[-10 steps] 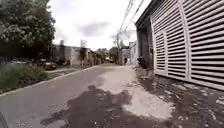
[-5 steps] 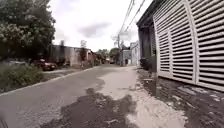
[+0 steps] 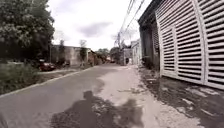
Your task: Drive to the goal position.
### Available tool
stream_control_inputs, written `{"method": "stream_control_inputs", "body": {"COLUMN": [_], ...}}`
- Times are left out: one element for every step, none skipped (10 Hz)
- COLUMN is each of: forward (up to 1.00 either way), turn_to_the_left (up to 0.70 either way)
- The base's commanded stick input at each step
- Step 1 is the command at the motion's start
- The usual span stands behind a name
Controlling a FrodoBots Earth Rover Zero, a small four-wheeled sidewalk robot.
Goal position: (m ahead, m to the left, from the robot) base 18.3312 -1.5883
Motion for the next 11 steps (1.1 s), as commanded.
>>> {"method": "stream_control_inputs", "body": {"forward": [0.5,0.5,0.5,0.5,0.5,0.5,0.5,0.5,0.5,0.5,0.5], "turn_to_the_left": [0.0,0.0,0.0,0.0,0.0,0.0,0.0,0.0,0.0,0.0,0.0]}}
